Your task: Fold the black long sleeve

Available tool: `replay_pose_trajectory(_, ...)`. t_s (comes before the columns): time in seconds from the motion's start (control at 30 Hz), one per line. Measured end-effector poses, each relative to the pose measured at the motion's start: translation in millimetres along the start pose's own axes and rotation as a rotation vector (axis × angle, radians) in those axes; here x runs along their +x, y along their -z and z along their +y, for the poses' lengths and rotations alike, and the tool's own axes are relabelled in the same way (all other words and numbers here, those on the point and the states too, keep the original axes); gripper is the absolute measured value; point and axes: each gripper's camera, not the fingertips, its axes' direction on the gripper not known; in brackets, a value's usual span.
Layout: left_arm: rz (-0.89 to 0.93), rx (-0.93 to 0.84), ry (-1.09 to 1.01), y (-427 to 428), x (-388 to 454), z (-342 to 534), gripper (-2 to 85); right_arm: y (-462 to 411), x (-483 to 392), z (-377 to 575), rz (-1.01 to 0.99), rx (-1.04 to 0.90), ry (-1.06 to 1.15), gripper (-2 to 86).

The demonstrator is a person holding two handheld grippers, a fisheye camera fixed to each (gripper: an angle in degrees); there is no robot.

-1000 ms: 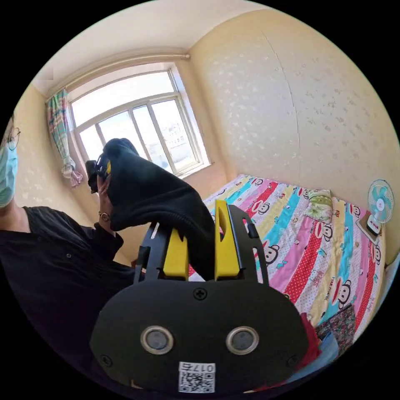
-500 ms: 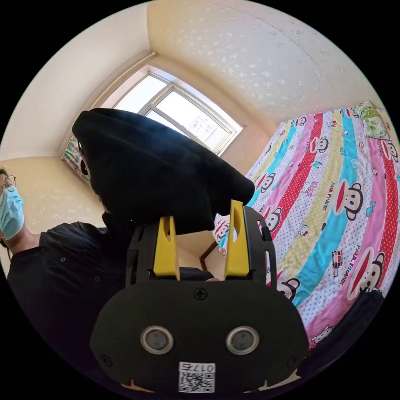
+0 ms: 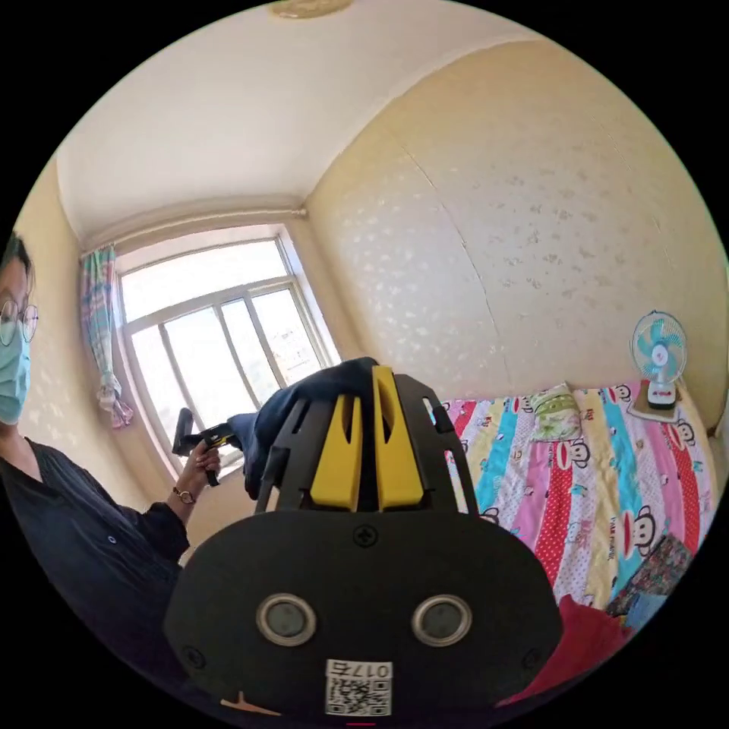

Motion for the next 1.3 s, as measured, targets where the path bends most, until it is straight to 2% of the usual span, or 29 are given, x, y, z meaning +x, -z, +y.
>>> replay_pose_trajectory(0.03, 0.020, -0.024, 0.031, -10.8, -11.7, 11.3, 6.7, 0.2, -12.9, -8.5, 0.016, 0.033, 0.017, 4.3)
replay_pose_trajectory(0.1, 0.175, -0.122, 0.198, -41.7, -52.5, 49.7, 6.7, -4.1, -29.0, -19.1, -0.014, 0.033, 0.007, 4.3)
replay_pose_trajectory(0.17, 0.244, -0.101, 0.204, -44.5, -57.9, 72.9, 6.7, -0.6, -53.7, -23.7, 0.005, 0.054, 0.030, 4.3)
replay_pose_trajectory(0.27, 0.289, -0.058, 0.019, -18.0, -42.9, 84.1, 7.3, 25.1, -104.4, -21.3, 0.023, 0.155, 0.108, 4.2)
replay_pose_trajectory(0.33, 0.307, -0.107, -0.143, 1.5, -31.3, 81.9, 8.7, 47.5, -137.5, -17.4, 0.006, 0.245, 0.144, 4.2)
replay_pose_trajectory(0.5, 0.145, -0.250, -0.320, 9.8, -4.3, 107.4, 17.1, 61.2, -209.3, -21.3, -0.074, 0.375, 0.244, 4.3)
replay_pose_trajectory(0.6, 0.061, -0.350, -0.307, -21.0, 11.3, 138.0, 15.3, 54.0, -265.4, -35.3, 0.035, 0.397, 0.366, 4.3)
replay_pose_trajectory(0.63, 0.086, -0.362, -0.304, -25.6, 14.2, 143.2, 15.5, 48.1, -284.7, -44.1, 0.083, 0.378, 0.401, 4.3)
replay_pose_trajectory(0.7, 0.310, -0.379, -0.292, -34.9, 27.3, 157.3, 16.1, 37.9, -307.8, -55.7, 0.138, 0.358, 0.445, 4.3)
replay_pose_trajectory(0.77, 0.441, -0.342, -0.272, -31.3, 36.1, 160.4, 16.6, 27.7, -326.2, -66.1, 0.159, 0.319, 0.475, 4.3)
replay_pose_trajectory(0.87, 0.572, -0.288, -0.287, -20.5, 61.2, 156.8, 18.3, 21.8, -354.5, -73.8, 0.204, 0.312, 0.491, 4.3)
replay_pose_trajectory(0.93, 0.620, -0.288, -0.342, -12.3, 91.5, 151.2, 18.7, 19.4, -381.0, -77.0, 0.330, 0.340, 0.521, 4.2)
replay_pose_trajectory(0.97, 0.584, -0.268, -0.395, -2.3, 115.2, 147.0, 19.0, 17.6, -387.6, -77.6, 0.371, 0.345, 0.532, 4.2)
replay_pose_trajectory(1.03, 0.375, -0.172, -0.440, 18.4, 142.9, 140.2, 19.6, 15.7, -406.8, -77.4, 0.479, 0.400, 0.562, 4.1)
replay_pose_trajectory(1.1, 0.034, -0.001, -0.443, 47.9, 159.7, 130.3, 18.9, 23.2, -414.6, -78.1, 0.512, 0.452, 0.561, 4.2)
replay_pose_trajectory(1.17, -0.075, 0.100, -0.476, 66.0, 165.0, 124.6, 17.6, 33.7, -417.9, -84.1, 0.510, 0.462, 0.540, 4.2)
replay_pose_trajectory(1.3, -0.093, 0.152, -0.557, 73.3, 184.1, 93.6, 16.3, 47.5, -408.9, -104.1, 0.399, 0.388, 0.478, 4.2)
